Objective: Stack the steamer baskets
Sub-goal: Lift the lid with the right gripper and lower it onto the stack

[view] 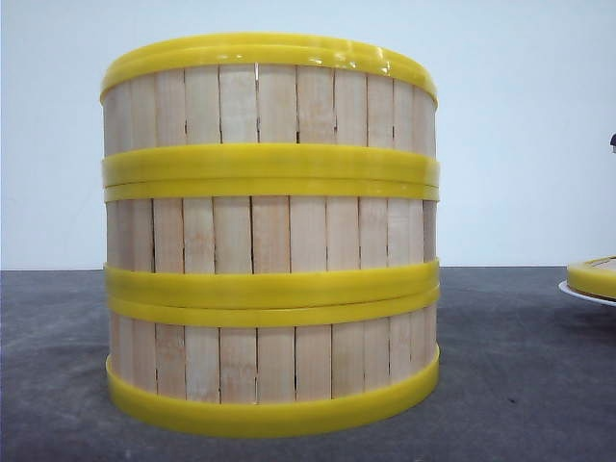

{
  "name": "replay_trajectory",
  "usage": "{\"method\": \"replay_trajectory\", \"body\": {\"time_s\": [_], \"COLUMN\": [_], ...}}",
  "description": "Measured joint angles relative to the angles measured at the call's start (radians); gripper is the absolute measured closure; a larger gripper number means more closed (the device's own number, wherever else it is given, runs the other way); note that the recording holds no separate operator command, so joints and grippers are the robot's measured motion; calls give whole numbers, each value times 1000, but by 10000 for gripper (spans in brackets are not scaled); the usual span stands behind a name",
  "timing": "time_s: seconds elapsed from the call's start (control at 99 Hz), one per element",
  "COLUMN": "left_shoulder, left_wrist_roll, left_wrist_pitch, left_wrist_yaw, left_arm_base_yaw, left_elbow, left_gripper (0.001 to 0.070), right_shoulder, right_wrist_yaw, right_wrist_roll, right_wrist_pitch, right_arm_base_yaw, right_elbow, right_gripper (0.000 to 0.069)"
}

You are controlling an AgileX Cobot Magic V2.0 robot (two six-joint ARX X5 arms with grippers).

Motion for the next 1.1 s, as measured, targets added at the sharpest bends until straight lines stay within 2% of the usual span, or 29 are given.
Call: {"method": "replay_trajectory", "body": {"time_s": [0.323,0.586,0.889,1.101], "left_shoulder": [0,0,0,0], "left_wrist_roll": [0,-1,-10,-11], "left_wrist_pitch": [0,0,0,6], "left_wrist_yaw": [0,0,0,0], "left_arm_base_yaw": [0,0,0,0], "left_elbow": [0,0,0,0], "left_gripper": [469,469,469,469], "right_shoulder": [-69,-194,-216,-212], "right_wrist_yaw": [23,26,-8,-8], "right_wrist_roll": [-7,-11,-19,-19], "right_wrist_pitch": [-9,-31,-167,-172], "right_arm_base_yaw": [9,87,343,600], "right_elbow": [3,173,491,585], "right_gripper": [635,637,637,639]}}
